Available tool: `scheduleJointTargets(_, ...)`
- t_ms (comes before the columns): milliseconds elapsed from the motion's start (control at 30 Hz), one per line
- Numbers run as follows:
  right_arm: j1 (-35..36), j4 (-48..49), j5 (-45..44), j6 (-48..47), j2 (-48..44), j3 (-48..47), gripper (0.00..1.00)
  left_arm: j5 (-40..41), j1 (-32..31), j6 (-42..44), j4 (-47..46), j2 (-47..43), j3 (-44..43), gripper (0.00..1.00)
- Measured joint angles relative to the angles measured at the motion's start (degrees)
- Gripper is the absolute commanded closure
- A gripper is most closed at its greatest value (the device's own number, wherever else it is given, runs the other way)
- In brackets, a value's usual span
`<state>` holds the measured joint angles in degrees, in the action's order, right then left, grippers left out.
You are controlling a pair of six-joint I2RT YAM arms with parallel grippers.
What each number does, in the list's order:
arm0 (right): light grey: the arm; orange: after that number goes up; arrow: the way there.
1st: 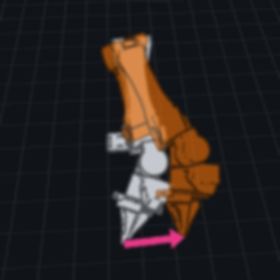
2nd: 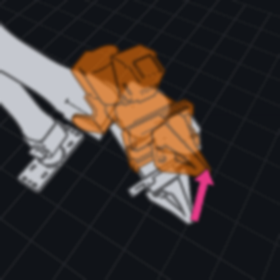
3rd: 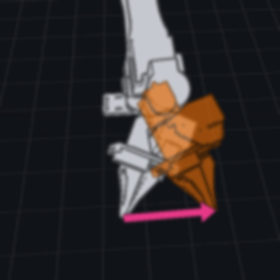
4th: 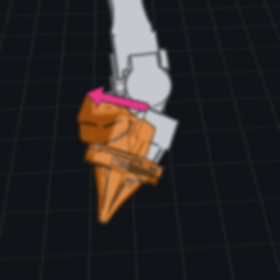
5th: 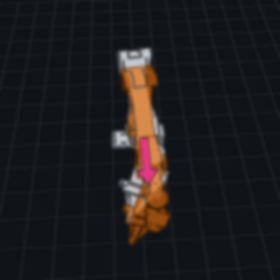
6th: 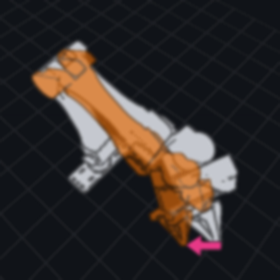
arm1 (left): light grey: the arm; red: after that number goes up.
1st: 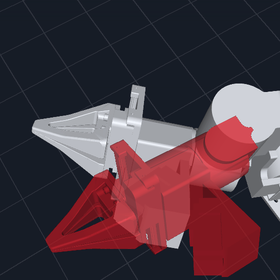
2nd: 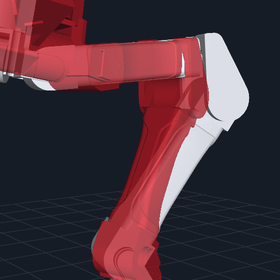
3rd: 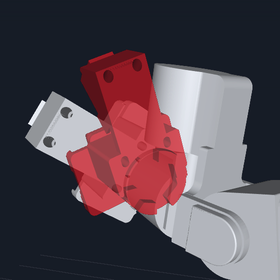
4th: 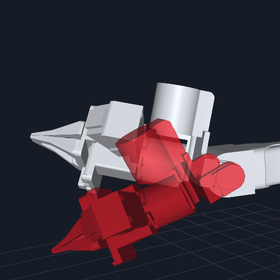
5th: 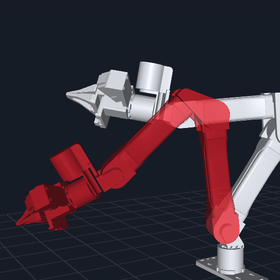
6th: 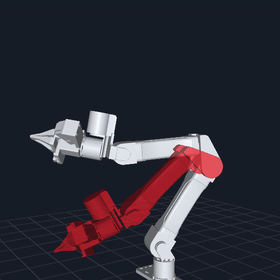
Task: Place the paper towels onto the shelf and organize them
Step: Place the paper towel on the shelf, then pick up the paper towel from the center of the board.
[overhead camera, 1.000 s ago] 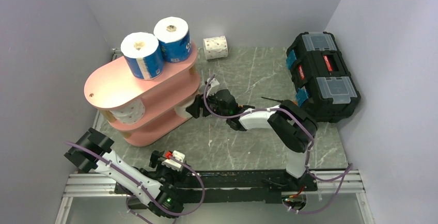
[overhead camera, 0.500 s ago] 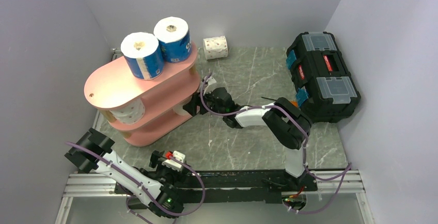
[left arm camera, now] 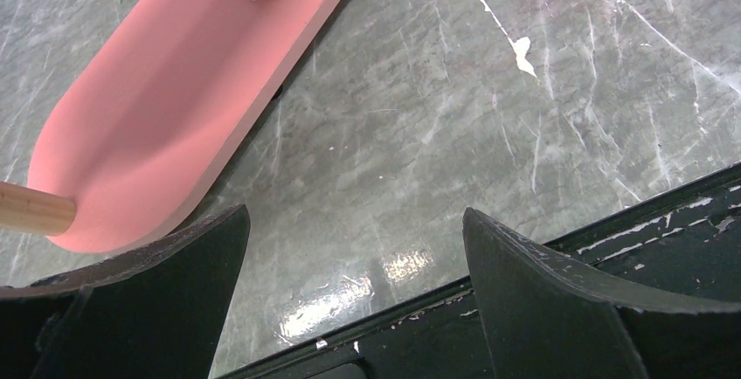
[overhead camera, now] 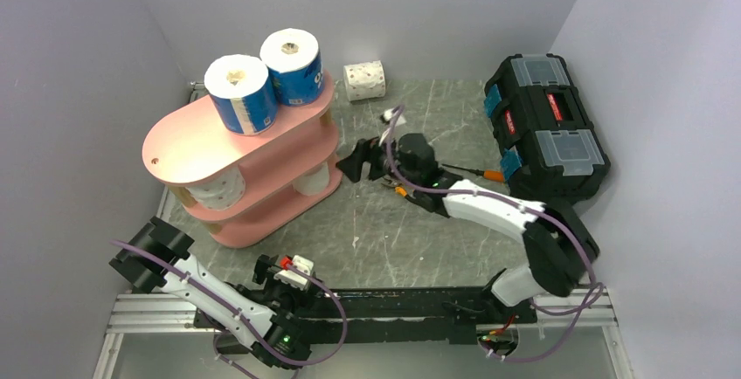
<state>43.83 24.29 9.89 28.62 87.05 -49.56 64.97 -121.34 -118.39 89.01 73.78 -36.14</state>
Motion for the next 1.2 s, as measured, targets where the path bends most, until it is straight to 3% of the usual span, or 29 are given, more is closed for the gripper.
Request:
scheduleJointTargets(267, -7.6, -10.6, -7.2, 2.3, -7.1, -3.9, 0.14, 0.4, 0.0, 0.0, 0.0, 0.0, -0.2, 0.01)
scheduleJointTargets(500, -8.1, -12.6, -8.6, 5.1, -12.1, 3.1, 0.14, 3.7, 0.0, 0.0, -0.2, 2.1, -7.2, 0.01)
scheduleJointTargets(700, -8.1, -13.5, -8.8, 5.4, -17.3, 7.2, 0.14, 5.4, 0.8, 0.5, 0.0, -7.6, -6.4, 0.01)
scheduleJointTargets(800, -8.1, -13.0, -9.6, 4.7, -19.9, 9.2, 0.14, 5.7, 4.4, 4.8, 0.2, -13.0, -7.1, 0.01)
scheduleJointTargets(1000, -8.1, -5.6, -8.7, 1.7, -17.5, 9.2, 0.14, 7.0, 9.0, 13.2, 0.3, -14.9, -11.6, 0.01)
scheduleJointTargets(1200, -6.7, 2.4, -7.3, -2.2, -6.9, 4.3, 0.15, 7.3, 9.5, 15.8, 0.2, -13.5, -12.1, 0.01)
